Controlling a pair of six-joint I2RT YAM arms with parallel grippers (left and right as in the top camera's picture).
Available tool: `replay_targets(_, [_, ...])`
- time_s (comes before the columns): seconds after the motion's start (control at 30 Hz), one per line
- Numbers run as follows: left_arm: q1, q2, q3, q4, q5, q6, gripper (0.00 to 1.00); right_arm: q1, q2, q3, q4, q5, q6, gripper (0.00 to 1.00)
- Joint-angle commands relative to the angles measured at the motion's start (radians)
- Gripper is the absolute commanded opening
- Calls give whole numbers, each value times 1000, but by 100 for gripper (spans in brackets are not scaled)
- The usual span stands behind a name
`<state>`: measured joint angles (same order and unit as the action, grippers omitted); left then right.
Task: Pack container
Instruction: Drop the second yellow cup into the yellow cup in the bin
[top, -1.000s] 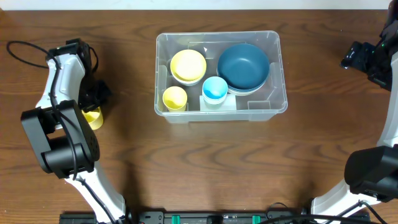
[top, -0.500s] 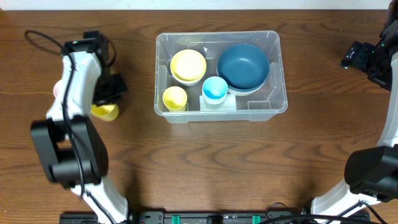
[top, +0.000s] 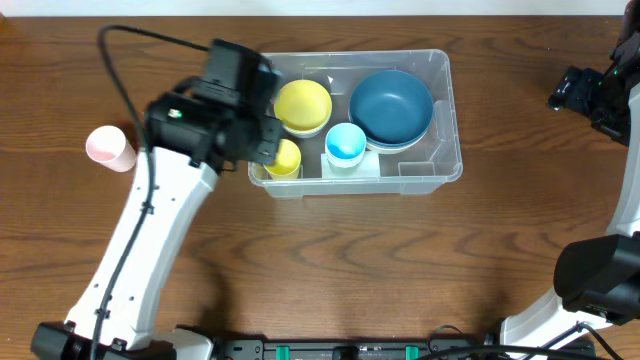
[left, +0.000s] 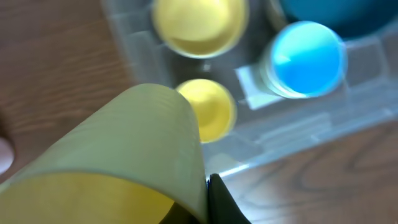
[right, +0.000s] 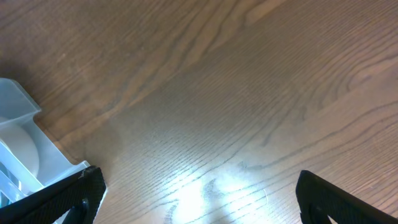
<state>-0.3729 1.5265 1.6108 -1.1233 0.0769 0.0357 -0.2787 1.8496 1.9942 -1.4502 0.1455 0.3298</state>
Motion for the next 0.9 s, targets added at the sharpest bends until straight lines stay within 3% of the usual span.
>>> replay_targets(0.0, [-64, 34, 2, 8, -5, 39, 6, -4, 2, -1, -1, 0, 14, 99])
replay_targets(0.2, [-112, 126, -4, 10, -91, -24, 6, -4, 2, -1, -1, 0, 14, 99])
replay_targets(0.7, [-106, 340, -4, 55, -96, -37, 6, -4, 2, -1, -1, 0, 14, 99])
replay_targets(0.83, [-104, 341, -4, 52, -97, -37, 47, -4, 2, -1, -1, 0, 14, 99])
replay_targets(0.87, [-100, 338, -4, 52, -97, -37, 50, -4, 2, -1, -1, 0, 14, 99])
